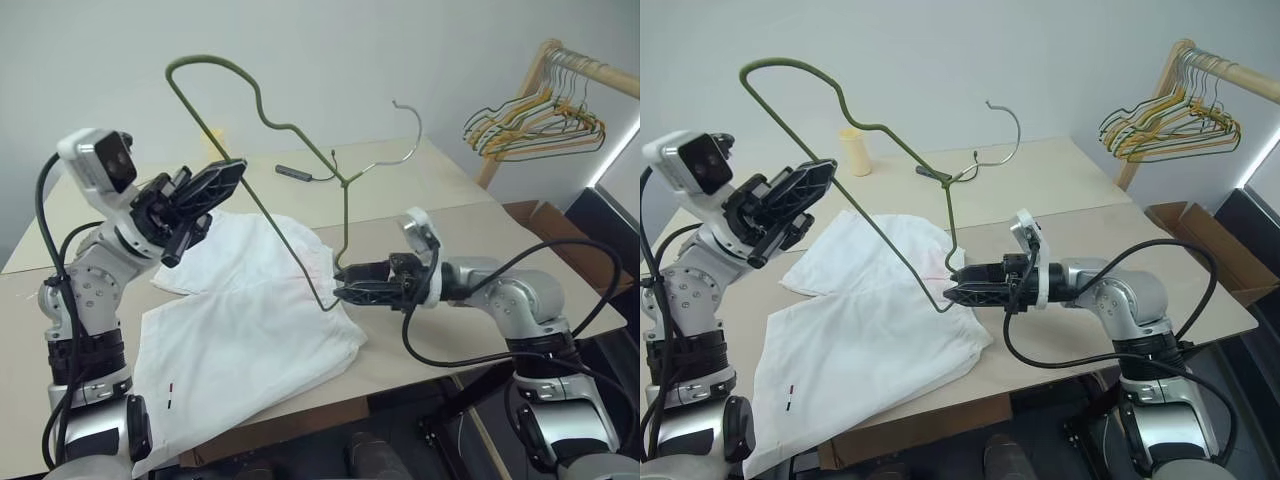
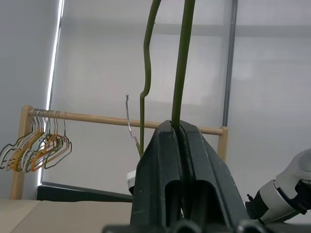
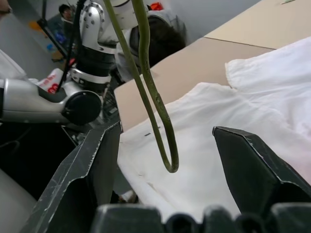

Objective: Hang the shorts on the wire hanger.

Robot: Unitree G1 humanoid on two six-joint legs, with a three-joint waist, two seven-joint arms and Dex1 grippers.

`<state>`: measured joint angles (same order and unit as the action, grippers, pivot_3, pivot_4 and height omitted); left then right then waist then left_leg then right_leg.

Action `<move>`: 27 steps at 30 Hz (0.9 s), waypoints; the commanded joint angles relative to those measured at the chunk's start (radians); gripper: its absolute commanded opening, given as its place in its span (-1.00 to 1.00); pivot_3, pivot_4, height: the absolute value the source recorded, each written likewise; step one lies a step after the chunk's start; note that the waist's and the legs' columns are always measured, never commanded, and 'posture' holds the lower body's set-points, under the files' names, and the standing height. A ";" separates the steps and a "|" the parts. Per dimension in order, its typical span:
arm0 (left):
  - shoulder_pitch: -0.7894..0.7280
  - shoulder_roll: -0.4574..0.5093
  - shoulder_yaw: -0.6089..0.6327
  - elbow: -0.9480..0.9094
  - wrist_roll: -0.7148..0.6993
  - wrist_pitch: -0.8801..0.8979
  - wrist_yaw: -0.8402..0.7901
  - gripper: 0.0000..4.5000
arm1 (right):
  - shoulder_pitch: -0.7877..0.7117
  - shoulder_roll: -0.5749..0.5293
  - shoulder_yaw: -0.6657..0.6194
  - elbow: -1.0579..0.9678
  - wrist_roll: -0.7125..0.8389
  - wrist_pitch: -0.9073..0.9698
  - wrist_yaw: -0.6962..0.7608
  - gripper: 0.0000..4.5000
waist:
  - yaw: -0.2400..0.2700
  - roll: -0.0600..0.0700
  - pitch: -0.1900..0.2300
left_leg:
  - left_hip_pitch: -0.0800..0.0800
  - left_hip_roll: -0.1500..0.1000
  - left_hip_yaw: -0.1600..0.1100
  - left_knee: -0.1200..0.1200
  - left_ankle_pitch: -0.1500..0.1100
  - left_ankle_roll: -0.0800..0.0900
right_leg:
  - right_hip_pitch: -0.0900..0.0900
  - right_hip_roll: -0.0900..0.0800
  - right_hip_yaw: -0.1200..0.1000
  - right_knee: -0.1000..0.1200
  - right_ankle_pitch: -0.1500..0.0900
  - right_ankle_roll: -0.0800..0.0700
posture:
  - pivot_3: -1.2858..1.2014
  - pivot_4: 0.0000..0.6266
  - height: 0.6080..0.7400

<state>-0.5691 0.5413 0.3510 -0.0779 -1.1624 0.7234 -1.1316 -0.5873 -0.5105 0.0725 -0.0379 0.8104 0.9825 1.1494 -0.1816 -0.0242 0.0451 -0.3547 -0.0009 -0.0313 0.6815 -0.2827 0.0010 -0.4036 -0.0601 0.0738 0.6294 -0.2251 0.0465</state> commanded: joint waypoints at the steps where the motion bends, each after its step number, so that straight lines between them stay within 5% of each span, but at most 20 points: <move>1: -0.038 0.010 0.013 -0.029 -0.015 -0.018 -0.008 -1.00 | -0.033 0.017 0.003 0.013 0.028 0.021 0.024 0.63 | 0.000 0.000 0.000 | 0.000 0.000 0.000 0.000 0.000 0.000 | 0.000 0.000 0.000 0.000 0.000 0.000 | -0.10 -1.00 1.00; 15: -0.062 0.000 0.001 -0.023 -0.005 -0.022 -0.003 -1.00 | -0.046 0.087 0.021 0.035 0.021 0.026 0.034 0.63 | -0.002 0.000 0.000 | 0.000 0.000 0.000 0.000 0.000 0.000 | 0.000 0.000 0.000 0.000 0.000 0.000 | -0.10 -1.00 1.00; 25: -0.050 -0.002 0.002 -0.018 0.004 -0.031 0.010 -1.00 | -0.042 0.093 0.028 0.027 0.011 0.025 0.019 -0.87 | -0.002 0.000 0.000 | 0.000 0.000 -0.001 0.000 0.000 0.000 | 0.000 0.000 0.000 0.000 0.000 0.000 | -0.10 -1.00 1.00; 27: -0.044 -0.002 0.003 -0.012 0.014 -0.037 0.016 -1.00 | -0.042 0.094 0.028 0.028 0.003 0.024 0.012 -0.99 | -0.002 0.000 0.000 | 0.000 0.000 -0.001 0.000 0.000 0.000 | 0.000 0.000 0.000 0.001 0.000 0.000 | -0.10 -1.00 1.00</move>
<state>-0.6036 0.5387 0.3564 -0.0594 -1.1405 0.6982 -1.1015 -0.6126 -0.4187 0.1161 -0.0142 0.8095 1.0059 1.1864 -0.1839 -0.0241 0.0451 -0.3546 -0.0007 -0.0322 0.6815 -0.2827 0.0010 -0.4039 -0.0603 0.0736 0.6300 -0.2249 0.0464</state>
